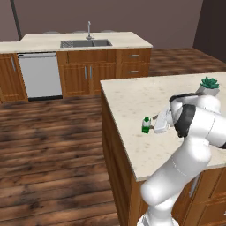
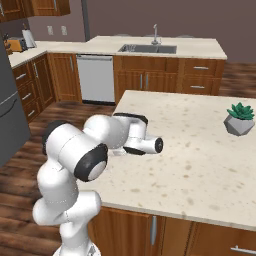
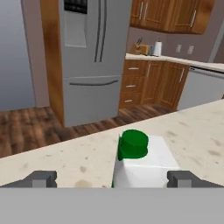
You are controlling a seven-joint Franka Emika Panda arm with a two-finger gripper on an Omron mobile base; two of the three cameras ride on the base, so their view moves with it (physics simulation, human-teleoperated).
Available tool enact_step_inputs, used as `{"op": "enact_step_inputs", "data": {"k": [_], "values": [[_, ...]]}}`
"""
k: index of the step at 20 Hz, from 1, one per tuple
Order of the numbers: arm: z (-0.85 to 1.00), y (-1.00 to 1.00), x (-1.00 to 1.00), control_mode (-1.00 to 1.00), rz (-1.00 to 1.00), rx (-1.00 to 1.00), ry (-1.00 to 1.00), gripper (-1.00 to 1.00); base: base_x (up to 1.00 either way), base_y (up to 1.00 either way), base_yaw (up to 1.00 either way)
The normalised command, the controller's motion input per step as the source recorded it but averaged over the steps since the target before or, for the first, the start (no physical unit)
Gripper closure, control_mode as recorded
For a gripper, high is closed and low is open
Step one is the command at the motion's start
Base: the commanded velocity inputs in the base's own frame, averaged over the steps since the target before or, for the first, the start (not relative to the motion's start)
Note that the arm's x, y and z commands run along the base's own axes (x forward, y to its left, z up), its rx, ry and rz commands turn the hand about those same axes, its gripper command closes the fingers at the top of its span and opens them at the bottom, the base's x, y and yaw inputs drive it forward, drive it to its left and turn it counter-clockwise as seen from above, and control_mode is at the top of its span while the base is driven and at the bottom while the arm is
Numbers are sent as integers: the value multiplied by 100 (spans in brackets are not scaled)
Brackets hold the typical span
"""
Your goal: Pick the milk from the counter and place it in the open cabinet.
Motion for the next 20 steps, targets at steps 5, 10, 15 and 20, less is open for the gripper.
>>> {"op": "enact_step_inputs", "data": {"k": [5,10,15,20], "values": [[-4,0,15,-100,1,1,0,-100,0,0,0],[-4,0,15,-100,0,0,0,-100,0,0,0],[-9,0,17,-100,1,0,0,-100,0,0,0],[-7,0,16,-100,2,0,0,-100,0,0,0]]}}
